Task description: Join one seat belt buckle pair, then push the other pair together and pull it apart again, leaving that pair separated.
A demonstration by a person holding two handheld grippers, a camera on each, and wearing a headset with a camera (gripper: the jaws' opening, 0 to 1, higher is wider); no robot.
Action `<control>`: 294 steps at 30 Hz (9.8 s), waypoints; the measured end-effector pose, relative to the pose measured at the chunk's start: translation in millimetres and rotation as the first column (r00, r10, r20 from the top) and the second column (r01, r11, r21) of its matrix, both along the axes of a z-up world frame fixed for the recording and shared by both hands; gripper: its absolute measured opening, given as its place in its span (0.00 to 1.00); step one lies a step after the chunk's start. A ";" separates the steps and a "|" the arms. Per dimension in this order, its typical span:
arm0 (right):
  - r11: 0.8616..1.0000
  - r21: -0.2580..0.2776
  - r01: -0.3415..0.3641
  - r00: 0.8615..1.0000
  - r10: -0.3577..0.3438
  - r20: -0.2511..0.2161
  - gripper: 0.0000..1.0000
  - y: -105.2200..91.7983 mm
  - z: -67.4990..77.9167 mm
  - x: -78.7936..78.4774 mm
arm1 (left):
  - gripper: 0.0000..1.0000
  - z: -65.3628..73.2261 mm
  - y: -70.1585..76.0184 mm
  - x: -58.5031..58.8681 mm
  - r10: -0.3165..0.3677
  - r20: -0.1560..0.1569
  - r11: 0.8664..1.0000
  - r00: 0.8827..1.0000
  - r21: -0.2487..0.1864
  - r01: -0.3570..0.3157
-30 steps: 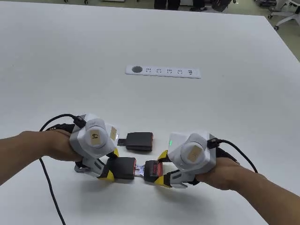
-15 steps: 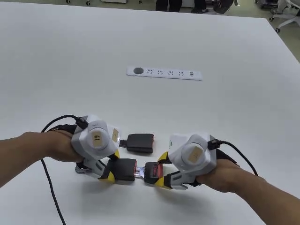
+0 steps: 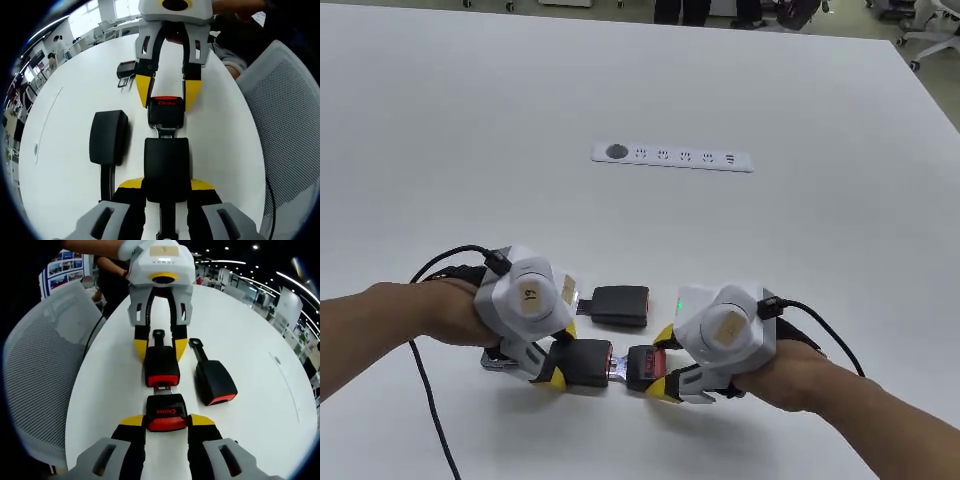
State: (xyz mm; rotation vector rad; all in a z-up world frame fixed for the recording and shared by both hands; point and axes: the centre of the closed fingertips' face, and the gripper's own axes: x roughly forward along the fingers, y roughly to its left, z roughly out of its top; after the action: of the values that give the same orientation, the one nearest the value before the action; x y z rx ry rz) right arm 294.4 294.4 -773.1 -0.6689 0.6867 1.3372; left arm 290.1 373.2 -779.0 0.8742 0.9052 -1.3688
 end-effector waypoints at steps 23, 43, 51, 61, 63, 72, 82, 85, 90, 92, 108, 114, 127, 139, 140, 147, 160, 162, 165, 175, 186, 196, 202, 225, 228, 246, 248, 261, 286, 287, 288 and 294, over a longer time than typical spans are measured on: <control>1.000 0.007 0.019 1.000 -0.019 -0.015 0.27 9.7 1.3 -2.6 | 0.31 -0.1 0.8 0.5 0.012 -0.003 1.000 1.000 0.010 -0.012; 0.999 0.022 0.031 1.000 -0.031 -0.007 0.27 14.4 1.3 -0.9 | 0.32 2.7 2.7 1.1 0.026 -0.003 1.000 1.000 0.016 -0.026; 1.000 0.025 0.014 1.000 -0.013 -0.019 0.27 11.5 1.5 -1.1 | 0.32 2.1 4.0 0.7 0.009 -0.004 1.000 1.000 0.010 -0.009; 0.998 0.052 0.043 0.999 -0.041 -0.025 0.27 12.2 -0.6 1.7 | 0.32 -1.3 7.4 3.6 0.035 -0.007 0.999 0.999 -0.008 -0.035; 0.998 0.053 0.029 0.999 -0.028 -0.014 0.28 12.3 0.5 -0.9 | 0.32 -0.4 4.9 2.1 0.021 -0.003 1.000 1.000 -0.008 -0.021; 0.999 0.046 0.003 1.000 -0.003 -0.004 0.29 10.0 0.7 -0.4 | 0.33 -4.6 6.4 4.3 -0.002 -0.002 1.000 1.000 -0.005 0.002; 0.999 0.045 0.001 1.000 -0.002 0.020 0.31 10.9 2.7 -1.2 | 0.35 -4.7 6.4 4.5 0.005 0.029 1.000 1.000 0.006 -0.005; 0.999 0.047 0.013 1.000 -0.014 0.016 0.32 10.2 4.4 -1.4 | 0.35 -4.0 6.9 4.3 0.022 0.034 1.000 0.999 0.001 -0.022; 0.999 0.043 0.018 1.000 -0.019 0.011 0.35 9.0 6.6 0.2 | 0.38 1.9 6.1 3.3 0.048 0.043 0.999 0.998 -0.010 -0.048; 0.999 0.047 0.019 1.000 -0.019 0.008 0.37 8.4 9.7 -1.7 | 0.38 3.1 6.7 3.7 0.048 0.047 0.999 0.998 -0.012 -0.048; 0.999 0.029 0.033 0.998 -0.034 0.045 0.40 -4.7 28.0 11.7 | 0.42 29.9 16.1 8.6 0.157 0.049 0.987 0.986 -0.052 -0.155; 0.999 0.028 0.045 0.997 -0.046 0.053 0.41 -13.0 33.1 21.0 | 0.43 34.4 18.3 23.1 0.186 0.067 0.981 0.980 -0.071 -0.181; 0.996 0.012 0.088 0.994 -0.089 0.063 0.40 -42.9 42.1 43.5 | 0.44 44.1 4.7 49.8 0.189 0.076 0.979 0.979 -0.090 -0.182; 0.992 -0.026 0.128 0.990 -0.126 0.060 0.40 -78.4 36.3 64.6 | 0.45 41.2 -7.1 66.8 0.160 0.067 0.985 0.985 -0.078 -0.154; 0.991 -0.034 0.129 0.990 -0.127 0.059 0.40 -82.2 35.6 65.6 | 0.45 40.6 -8.1 67.8 0.159 0.067 0.985 0.985 -0.078 -0.154; 0.989 -0.069 0.129 0.991 -0.126 0.052 0.40 -99.7 29.6 72.4 | 0.44 38.1 -15.6 73.8 0.150 0.057 0.987 0.987 -0.071 -0.146; 0.987 -0.133 0.093 0.996 -0.090 0.024 0.38 -119.6 13.7 83.3 | 0.43 27.4 -25.4 80.1 0.127 0.036 0.991 0.991 -0.055 -0.124; 0.987 -0.145 0.071 0.997 -0.069 0.023 0.37 -120.8 10.3 83.3 | 0.43 25.5 -25.8 80.9 0.110 0.041 0.993 0.993 -0.048 -0.108; 0.987 -0.156 0.046 0.999 -0.043 0.023 0.35 -122.1 10.3 83.6 | 0.41 21.7 -28.1 81.8 0.093 0.040 0.994 0.995 -0.054 -0.091; 0.983 -0.181 -0.009 1.000 0.011 0.007 0.31 -123.1 -2.2 84.6 | 0.38 8.5 -27.3 85.6 0.064 0.018 0.998 0.998 -0.026 -0.063; 0.982 -0.187 -0.020 1.000 0.023 0.017 0.31 -122.9 -0.9 83.4 | 0.32 4.7 -25.1 87.1 0.052 0.031 0.998 0.998 -0.033 -0.051; 0.983 -0.184 -0.029 0.999 0.033 0.018 0.30 -118.1 1.6 81.1 | 0.31 3.3 -24.9 86.6 0.041 0.037 0.998 0.998 -0.041 -0.039; 0.983 -0.180 -0.031 0.999 0.035 0.018 0.30 -113.3 1.1 82.3 | 0.31 2.5 -24.2 87.4 0.042 0.033 0.998 0.999 -0.039 -0.041; 0.988 -0.154 -0.027 0.999 0.030 0.018 0.30 -88.4 1.6 81.1 | 0.31 2.1 -25.3 86.8 0.033 0.038 0.999 0.999 -0.025 -0.032; 0.989 -0.147 -0.027 0.999 0.030 0.018 0.30 -84.5 0.1 80.3 | 0.31 2.4 -25.2 87.0 0.034 0.039 0.999 0.999 -0.024 -0.033; 0.992 -0.120 -0.029 0.999 0.031 0.015 0.30 -62.8 2.8 81.6 | 0.31 1.2 -24.8 87.2 0.036 0.037 0.999 0.999 -0.026 -0.035; 0.992 -0.119 -0.032 0.999 0.034 0.016 0.30 -60.2 2.7 81.4 | 0.31 0.7 -24.4 87.7 0.035 0.038 0.999 0.999 -0.025 -0.035; 0.993 -0.109 -0.039 0.999 0.042 0.020 0.30 -49.8 1.8 80.9 | 0.31 -0.3 -24.3 87.9 0.035 0.038 0.999 0.999 -0.028 -0.034; 0.997 -0.074 -0.022 0.999 0.025 0.038 0.28 -39.7 3.8 79.4 | 0.30 1.5 -26.0 85.0 0.036 0.051 0.999 0.998 -0.041 -0.034; 0.997 -0.076 -0.023 0.999 0.025 0.037 0.28 -39.8 3.9 79.1 | 0.30 1.8 -26.4 84.5 0.036 0.051 0.999 0.998 -0.040 -0.034; 0.997 -0.075 -0.024 0.999 0.027 0.035 0.28 -38.7 2.1 80.5 | 0.30 2.0 -26.6 84.2 0.034 0.052 0.999 0.998 -0.040 -0.032; 0.996 -0.082 -0.037 0.999 0.040 0.037 0.28 -37.8 1.6 80.5 | 0.30 0.8 -26.1 85.3 0.023 0.056 0.999 0.998 -0.033 -0.022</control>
State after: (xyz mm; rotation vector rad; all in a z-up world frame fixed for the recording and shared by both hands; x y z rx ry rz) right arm 374.9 256.6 -771.5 -0.7748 0.7029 1.3341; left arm 375.4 347.1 -778.2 0.8714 0.8457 -1.3295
